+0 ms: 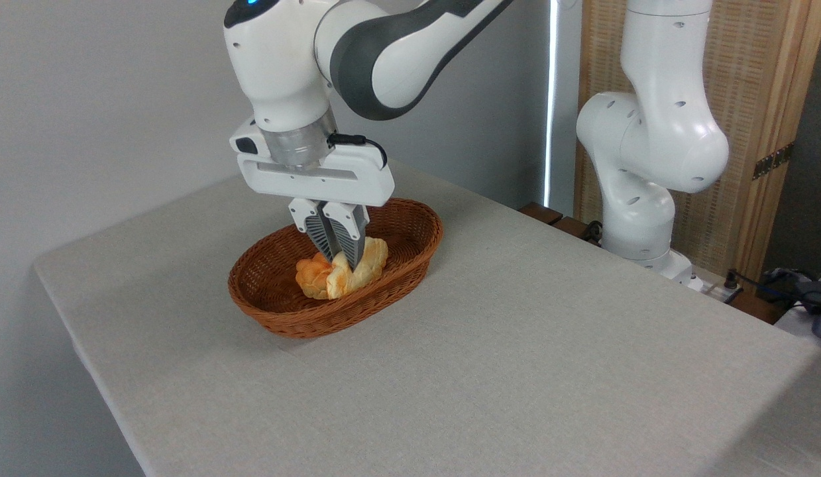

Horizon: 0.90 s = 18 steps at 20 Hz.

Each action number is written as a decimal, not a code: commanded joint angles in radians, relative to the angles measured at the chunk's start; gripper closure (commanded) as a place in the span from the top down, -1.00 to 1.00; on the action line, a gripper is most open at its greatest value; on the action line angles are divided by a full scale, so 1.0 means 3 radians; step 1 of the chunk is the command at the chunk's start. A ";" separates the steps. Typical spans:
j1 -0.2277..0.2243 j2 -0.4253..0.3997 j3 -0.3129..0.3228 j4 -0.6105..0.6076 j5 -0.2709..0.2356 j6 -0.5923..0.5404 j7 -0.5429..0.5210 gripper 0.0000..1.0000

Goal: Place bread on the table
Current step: 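Lower the gripper and close its fingers on the flat pastry, then lift the gripped pastry up out of the basket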

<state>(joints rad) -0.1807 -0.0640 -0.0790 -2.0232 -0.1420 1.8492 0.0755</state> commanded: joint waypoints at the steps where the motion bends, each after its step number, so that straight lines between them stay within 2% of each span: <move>1: -0.0027 -0.0022 0.0059 0.0122 -0.0079 -0.0038 0.0024 -0.67; 5: -0.0006 -0.0047 0.0084 0.0311 -0.0064 -0.0298 0.0075 -0.67; 11: -0.0006 -0.0068 0.0299 0.0536 -0.0038 -0.0529 0.0392 -0.67; 18: -0.0001 -0.0104 0.0544 0.0731 0.0038 -0.0703 0.1123 -0.64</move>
<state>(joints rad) -0.1758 -0.0857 0.0498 -1.8306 -0.1418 1.6753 0.3230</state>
